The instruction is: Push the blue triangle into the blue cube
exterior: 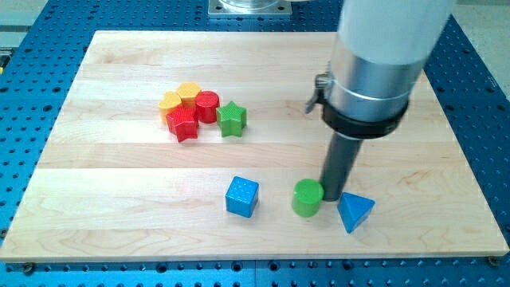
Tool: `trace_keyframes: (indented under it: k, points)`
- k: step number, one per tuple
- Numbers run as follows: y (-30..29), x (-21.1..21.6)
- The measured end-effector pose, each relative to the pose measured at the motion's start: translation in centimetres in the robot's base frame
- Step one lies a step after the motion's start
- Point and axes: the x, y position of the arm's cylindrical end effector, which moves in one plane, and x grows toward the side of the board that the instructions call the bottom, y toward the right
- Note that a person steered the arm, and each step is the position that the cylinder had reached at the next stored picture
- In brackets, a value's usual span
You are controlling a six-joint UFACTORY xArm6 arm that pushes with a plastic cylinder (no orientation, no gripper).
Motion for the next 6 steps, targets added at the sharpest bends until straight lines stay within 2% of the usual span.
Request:
trace_keyframes:
  k: [1, 2, 3, 4, 5, 6]
  points:
    - [3.8, -0.6]
    - [12.0, 1.9]
    - [7.9, 4.1]
    - [2.0, 2.0]
    - [1.0, 2.6]
    - [6.4, 4.3]
